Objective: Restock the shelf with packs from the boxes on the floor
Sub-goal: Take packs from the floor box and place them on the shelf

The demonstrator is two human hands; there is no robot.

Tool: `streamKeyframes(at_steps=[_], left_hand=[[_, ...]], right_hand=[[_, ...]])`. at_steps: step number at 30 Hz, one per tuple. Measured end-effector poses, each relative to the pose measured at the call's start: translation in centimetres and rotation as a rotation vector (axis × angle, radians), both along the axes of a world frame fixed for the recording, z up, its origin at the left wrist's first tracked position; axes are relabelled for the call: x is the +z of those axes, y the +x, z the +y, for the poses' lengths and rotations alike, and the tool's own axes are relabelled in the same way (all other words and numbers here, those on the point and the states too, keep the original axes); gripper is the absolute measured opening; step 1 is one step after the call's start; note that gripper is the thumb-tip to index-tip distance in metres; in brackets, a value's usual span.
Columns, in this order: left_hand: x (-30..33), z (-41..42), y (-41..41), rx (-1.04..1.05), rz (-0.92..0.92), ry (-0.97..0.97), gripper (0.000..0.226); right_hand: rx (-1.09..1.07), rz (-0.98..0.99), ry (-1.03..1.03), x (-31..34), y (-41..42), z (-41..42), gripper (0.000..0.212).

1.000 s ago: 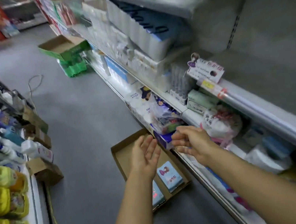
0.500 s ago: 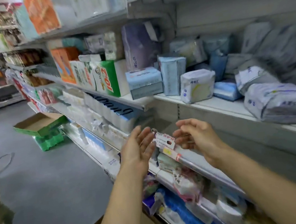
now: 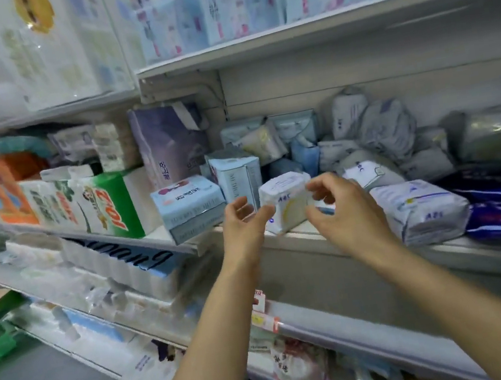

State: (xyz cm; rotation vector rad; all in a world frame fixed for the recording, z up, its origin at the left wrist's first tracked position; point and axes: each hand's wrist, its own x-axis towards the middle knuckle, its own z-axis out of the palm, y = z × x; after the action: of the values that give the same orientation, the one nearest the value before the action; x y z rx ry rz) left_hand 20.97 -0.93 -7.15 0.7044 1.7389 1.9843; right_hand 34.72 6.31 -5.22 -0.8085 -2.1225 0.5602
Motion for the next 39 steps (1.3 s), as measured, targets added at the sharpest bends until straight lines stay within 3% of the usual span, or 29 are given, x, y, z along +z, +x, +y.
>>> streamKeyframes(at_steps=[3, 7, 12, 16, 19, 23, 29, 39], left_hand=[[-0.8, 2.6, -0.6, -0.005, 0.136, -0.076, 0.079], [-2.3, 5.5, -1.1, 0.01, 0.161, -0.127, 0.108], [-3.5, 7.6, -0.3, 0.155, 0.303, -0.136, 0.101], [-3.6, 7.7, -0.4, 0.23, 0.43, -0.188, 0.095], [-3.6, 7.5, -0.4, 0.203, 0.48, -0.099, 0.084], [-3.3, 6.7, 0.5, 0.093, 0.315, 0.12, 0.069], [-2.3, 4.9, 3.3, -0.091, -0.057, 0.277, 0.057], [-2.5, 2.4, 17.7, -0.416, -0.403, 0.198, 0.039]], right_hand=[[-0.301, -0.269, 0.263, 1.2, 2.3, 2.1, 0.065], [-0.531, -0.561, 0.013, 2.3, 5.6, 4.9, 0.106], [-0.522, -0.747, -0.238, 2.1, 7.0, 6.1, 0.117], [-0.548, -0.754, -0.22, 1.9, 6.7, 6.1, 0.109], [-0.57, -0.728, -0.224, 1.9, 6.6, 5.7, 0.102], [-0.575, -0.702, -0.216, 2.0, 6.6, 4.9, 0.1], [-0.534, -0.515, -0.144, 1.9, 8.2, 2.8, 0.095], [-0.411, 0.339, -0.487, 0.3, 25.2, -1.0, 0.074]])
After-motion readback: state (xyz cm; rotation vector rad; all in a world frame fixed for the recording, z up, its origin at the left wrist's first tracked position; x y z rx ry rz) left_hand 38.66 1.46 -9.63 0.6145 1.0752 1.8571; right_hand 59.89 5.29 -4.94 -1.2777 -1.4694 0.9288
